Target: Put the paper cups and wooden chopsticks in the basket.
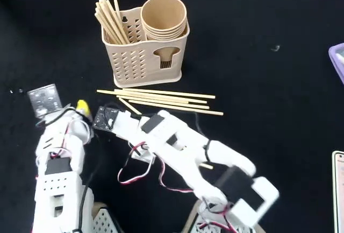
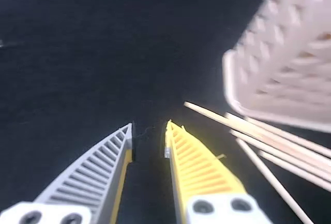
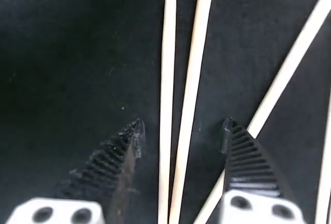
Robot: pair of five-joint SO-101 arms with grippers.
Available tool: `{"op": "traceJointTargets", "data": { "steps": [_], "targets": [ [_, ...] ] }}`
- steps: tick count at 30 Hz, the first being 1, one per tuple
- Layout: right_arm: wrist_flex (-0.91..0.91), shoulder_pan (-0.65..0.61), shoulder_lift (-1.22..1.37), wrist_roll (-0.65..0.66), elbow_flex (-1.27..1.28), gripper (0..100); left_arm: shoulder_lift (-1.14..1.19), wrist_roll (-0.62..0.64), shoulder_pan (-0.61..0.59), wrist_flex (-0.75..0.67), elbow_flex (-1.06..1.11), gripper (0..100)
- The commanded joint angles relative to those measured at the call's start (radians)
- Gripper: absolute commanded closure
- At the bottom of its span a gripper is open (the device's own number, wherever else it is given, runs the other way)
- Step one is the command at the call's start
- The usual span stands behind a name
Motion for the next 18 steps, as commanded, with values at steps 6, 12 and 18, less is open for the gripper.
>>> {"op": "traceJointTargets", "data": {
  "steps": [6,12,18],
  "targets": [
    [-0.017,-0.008,0.018,-0.005,-0.053,90.7,-0.015,0.229,-0.197,-0.018,-0.025,88],
    [-0.002,-0.006,0.01,-0.006,-0.054,98.9,-0.015,0.229,-0.2,-0.018,-0.025,88],
    [0.074,-0.003,-0.091,-0.006,-0.07,98.8,-0.015,0.229,-0.202,-0.018,-0.025,88]
  ]
}}
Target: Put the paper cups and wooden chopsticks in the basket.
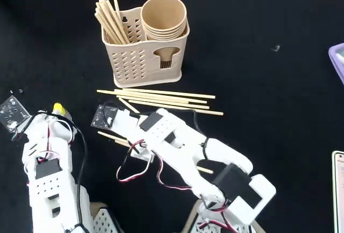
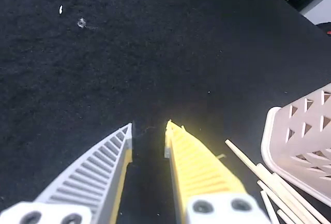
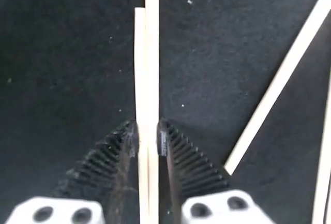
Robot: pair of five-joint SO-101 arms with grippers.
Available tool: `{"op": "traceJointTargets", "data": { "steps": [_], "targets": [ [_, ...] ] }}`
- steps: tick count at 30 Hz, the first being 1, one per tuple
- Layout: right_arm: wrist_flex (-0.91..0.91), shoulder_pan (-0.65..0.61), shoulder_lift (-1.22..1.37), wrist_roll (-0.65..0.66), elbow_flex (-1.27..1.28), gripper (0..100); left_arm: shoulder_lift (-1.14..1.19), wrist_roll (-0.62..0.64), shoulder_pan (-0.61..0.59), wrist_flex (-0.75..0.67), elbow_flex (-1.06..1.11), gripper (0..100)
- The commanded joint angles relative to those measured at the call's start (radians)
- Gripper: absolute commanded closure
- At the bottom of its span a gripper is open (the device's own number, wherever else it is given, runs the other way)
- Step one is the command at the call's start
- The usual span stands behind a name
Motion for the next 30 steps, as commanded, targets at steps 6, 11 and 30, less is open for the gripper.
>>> {"op": "traceJointTargets", "data": {
  "steps": [6,11,30],
  "targets": [
    [0.127,0.071,-0.334,-0.008,-0.039,98.8,-0.015,0.011,-0.013,-0.018,-0.025,88],
    [0.152,0.138,-0.549,-0.029,-0.051,98.8,-0.015,0.011,-0.008,-0.02,-0.025,88],
    [0.0,-0.057,-0.369,-0.19,0.13,77.3,-0.014,0.014,-0.015,-0.101,0.01,88]
  ]
}}
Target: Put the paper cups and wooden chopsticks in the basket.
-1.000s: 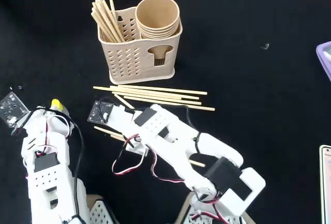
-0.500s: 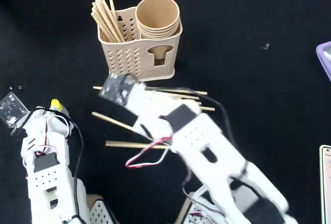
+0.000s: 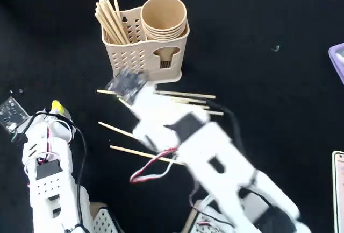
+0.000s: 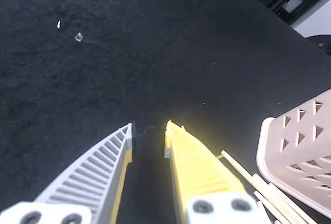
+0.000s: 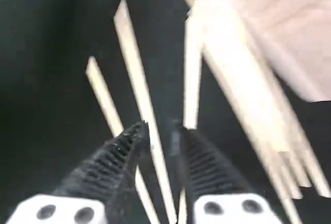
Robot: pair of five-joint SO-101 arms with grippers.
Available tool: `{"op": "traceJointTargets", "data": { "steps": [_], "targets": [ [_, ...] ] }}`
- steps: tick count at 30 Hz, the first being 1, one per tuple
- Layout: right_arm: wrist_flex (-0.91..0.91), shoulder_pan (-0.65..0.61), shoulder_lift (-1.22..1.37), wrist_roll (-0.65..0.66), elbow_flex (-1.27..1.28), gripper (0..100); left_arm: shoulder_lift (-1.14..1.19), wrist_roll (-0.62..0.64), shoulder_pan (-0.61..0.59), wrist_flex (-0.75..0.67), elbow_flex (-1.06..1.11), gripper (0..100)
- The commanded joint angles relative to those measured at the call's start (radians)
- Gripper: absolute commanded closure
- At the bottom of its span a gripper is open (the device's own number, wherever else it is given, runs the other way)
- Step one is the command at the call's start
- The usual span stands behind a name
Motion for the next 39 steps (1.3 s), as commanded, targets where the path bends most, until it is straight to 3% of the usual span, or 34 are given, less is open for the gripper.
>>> {"op": "traceJointTargets", "data": {
  "steps": [1,6,16,21,25,31,39],
  "targets": [
    [-0.132,-0.112,0.122,0.031,0.067,76.4,-0.014,0.014,-0.01,-0.025,-0.012,88],
    [-0.227,-0.144,0.329,0.089,0.054,78.3,-0.014,0.014,-0.012,-0.025,-0.012,88],
    [-0.155,-0.124,0.51,0.172,-0.107,77.2,-0.014,0.014,-0.012,-0.025,-0.012,88],
    [-0.155,-0.118,0.51,0.173,-0.108,99.4,-0.014,0.012,-0.012,-0.025,-0.012,88],
    [-0.155,-0.094,0.507,0.176,-0.11,98.5,-0.014,0.012,-0.012,-0.025,-0.012,88],
    [-0.114,-0.041,0.403,0.178,-0.104,98.8,-0.014,0.012,-0.012,-0.025,-0.012,88],
    [-0.032,0.048,0.048,0.172,-0.101,98.8,-0.014,0.012,-0.012,-0.026,-0.012,88]
  ]
}}
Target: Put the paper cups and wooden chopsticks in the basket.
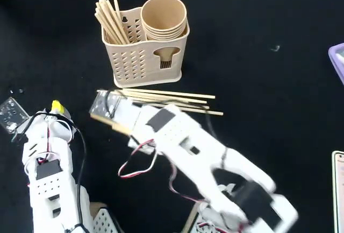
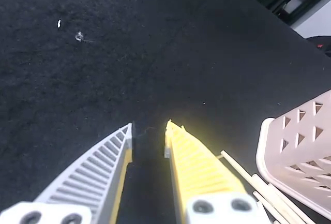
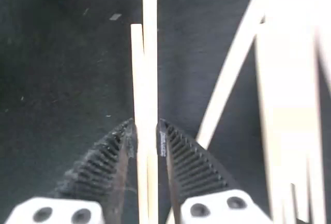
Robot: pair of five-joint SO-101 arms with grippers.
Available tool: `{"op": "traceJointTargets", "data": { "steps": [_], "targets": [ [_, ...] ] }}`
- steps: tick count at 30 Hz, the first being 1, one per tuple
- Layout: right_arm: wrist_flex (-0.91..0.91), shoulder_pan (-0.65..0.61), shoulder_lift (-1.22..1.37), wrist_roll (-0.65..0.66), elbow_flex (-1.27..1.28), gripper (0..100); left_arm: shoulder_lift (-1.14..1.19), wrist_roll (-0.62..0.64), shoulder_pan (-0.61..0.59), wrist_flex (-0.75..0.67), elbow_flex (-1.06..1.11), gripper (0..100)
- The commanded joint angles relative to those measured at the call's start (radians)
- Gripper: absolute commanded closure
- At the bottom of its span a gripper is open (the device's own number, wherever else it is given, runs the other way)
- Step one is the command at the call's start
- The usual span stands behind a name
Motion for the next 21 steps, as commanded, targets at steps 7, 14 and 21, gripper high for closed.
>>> {"op": "traceJointTargets", "data": {
  "steps": [7,14,21],
  "targets": [
    [0.005,0.137,-0.406,-0.086,-0.124,98.8,-0.014,0.006,-0.012,-0.026,-0.012,88],
    [-0.384,0.138,-0.46,-0.341,-0.325,98.7,-0.014,0.006,-0.01,-0.026,-0.012,88],
    [-0.812,0.138,-0.338,-0.371,-0.331,98.7,-0.014,0.003,-0.01,-0.026,-0.01,88]
  ]
}}
